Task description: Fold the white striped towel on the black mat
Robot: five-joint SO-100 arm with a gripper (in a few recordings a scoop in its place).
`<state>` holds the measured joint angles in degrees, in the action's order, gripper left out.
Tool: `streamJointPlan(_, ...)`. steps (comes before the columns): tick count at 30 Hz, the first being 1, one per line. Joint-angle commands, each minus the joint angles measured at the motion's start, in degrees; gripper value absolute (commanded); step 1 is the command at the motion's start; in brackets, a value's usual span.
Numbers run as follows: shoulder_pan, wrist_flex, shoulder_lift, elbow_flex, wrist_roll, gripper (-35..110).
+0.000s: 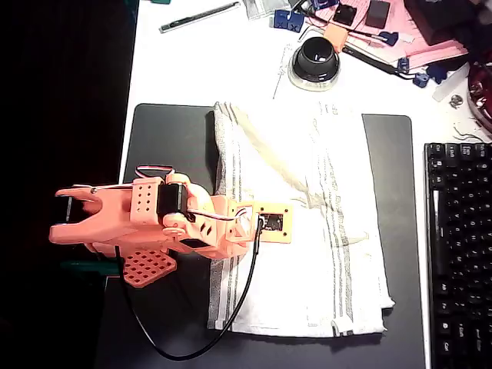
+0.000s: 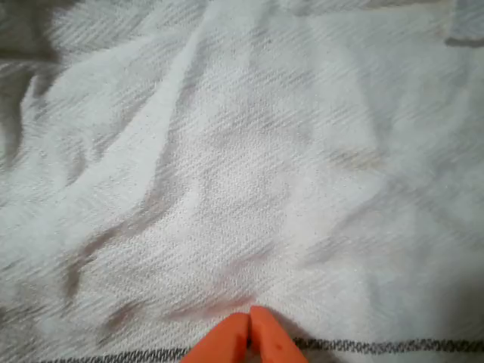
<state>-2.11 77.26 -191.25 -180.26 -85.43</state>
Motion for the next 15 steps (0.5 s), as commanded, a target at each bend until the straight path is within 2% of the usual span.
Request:
streamJointPlan(1, -0.4, 2.2, -1.2, -0.7, -3.7, 0)
streamJointPlan(15, -0.1, 2.2, -1.2, -0.7, -4.7, 0)
